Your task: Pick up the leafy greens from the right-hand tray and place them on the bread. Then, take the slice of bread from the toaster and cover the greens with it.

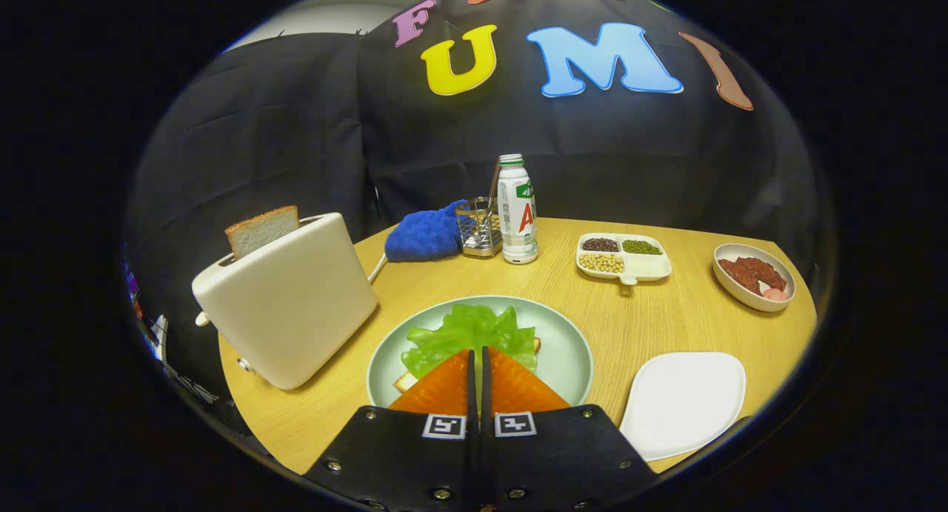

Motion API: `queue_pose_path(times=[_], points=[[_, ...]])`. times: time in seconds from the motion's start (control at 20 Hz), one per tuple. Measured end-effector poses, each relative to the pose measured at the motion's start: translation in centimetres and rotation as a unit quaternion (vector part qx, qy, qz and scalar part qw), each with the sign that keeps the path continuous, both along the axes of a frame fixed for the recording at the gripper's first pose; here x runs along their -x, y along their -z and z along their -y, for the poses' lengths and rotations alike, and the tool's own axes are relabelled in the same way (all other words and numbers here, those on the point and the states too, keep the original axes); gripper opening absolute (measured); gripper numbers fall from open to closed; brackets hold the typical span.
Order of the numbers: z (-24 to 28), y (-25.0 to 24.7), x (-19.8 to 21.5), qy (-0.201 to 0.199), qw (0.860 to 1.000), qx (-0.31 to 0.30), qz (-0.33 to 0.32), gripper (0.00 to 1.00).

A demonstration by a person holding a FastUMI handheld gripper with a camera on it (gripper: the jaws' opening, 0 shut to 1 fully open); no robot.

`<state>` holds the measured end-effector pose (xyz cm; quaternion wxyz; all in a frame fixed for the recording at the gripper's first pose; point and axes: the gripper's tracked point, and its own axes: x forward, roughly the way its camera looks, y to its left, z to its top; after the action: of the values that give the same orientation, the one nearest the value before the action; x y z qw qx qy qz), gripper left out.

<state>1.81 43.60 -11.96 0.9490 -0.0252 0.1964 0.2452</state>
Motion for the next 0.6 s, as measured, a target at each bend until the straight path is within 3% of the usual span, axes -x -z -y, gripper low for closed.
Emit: queue_pose_path(times=[0.25,0.35,0.6], points=[[0.8,-0.2,0.3,0.009,1.000,0.012,0.019,0.15],[1.3,-1.4,0.7,0.017,0.999,0.008,0.048,0.45],[0.5,-5.0,4.9,0.030,0.994,-0.017,0.099,0.48]])
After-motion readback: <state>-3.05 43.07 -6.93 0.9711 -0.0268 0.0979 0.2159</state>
